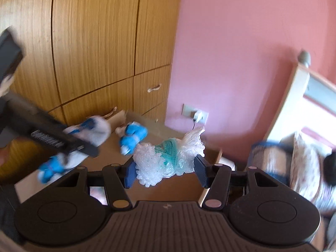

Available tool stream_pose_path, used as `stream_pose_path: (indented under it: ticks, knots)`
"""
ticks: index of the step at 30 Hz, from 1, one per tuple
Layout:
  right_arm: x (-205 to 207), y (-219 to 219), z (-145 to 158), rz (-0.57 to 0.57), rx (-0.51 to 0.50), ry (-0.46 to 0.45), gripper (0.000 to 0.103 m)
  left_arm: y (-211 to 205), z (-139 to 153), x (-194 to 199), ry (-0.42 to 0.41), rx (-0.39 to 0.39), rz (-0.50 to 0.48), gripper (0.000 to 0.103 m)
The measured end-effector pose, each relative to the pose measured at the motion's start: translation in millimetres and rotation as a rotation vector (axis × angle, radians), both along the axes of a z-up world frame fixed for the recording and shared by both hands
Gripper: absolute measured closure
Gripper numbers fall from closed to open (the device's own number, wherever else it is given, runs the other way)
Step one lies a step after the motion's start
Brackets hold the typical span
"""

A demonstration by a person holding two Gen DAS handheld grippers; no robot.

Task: Organize objects
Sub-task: 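Lower both bundles into the box beside the others and open both grippers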

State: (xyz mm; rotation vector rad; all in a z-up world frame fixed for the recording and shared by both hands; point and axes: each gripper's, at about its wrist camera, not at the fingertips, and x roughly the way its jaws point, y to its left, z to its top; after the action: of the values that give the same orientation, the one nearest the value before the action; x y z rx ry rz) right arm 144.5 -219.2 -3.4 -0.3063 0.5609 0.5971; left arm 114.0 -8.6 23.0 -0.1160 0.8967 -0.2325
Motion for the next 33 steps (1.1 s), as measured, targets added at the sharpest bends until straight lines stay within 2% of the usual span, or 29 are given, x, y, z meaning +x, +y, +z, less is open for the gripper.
stream_pose_path:
  ticks: [2, 4, 6, 11, 17, 20, 25, 33]
  knots:
    - [23, 6, -1, 0.031, -0.040, -0.017, 0.051, -9, -6, 35, 0.019, -0.019, 0.014, 0.054]
    - [43, 13, -9, 0.051, -0.077, -0.015, 0.051, -18, -19, 69, 0.019, -0.005, 0.022, 0.054]
    - [66, 21, -22, 0.066, -0.112, -0.001, 0.051, -20, -39, 98, 0.078, -0.021, 0.052, 0.054]
    - [110, 47, -67, 0.112, -0.175, 0.060, 0.051, -20, -86, 141, 0.151, 0.093, 0.111, 0.054]
    - [138, 90, -114, 0.207, -0.231, 0.113, 0.051, -7, -103, 159, 0.157, 0.133, 0.158, 0.053]
    - [148, 106, -128, 0.256, -0.255, 0.114, 0.051, -2, -105, 165, 0.153, 0.136, 0.169, 0.052]
    - [161, 123, -143, 0.319, -0.285, 0.110, 0.051, -1, -112, 172, 0.159, 0.147, 0.174, 0.051]
    - [164, 120, -147, 0.334, -0.272, 0.130, 0.049, 9, -102, 167, 0.162, 0.104, 0.201, 0.046]
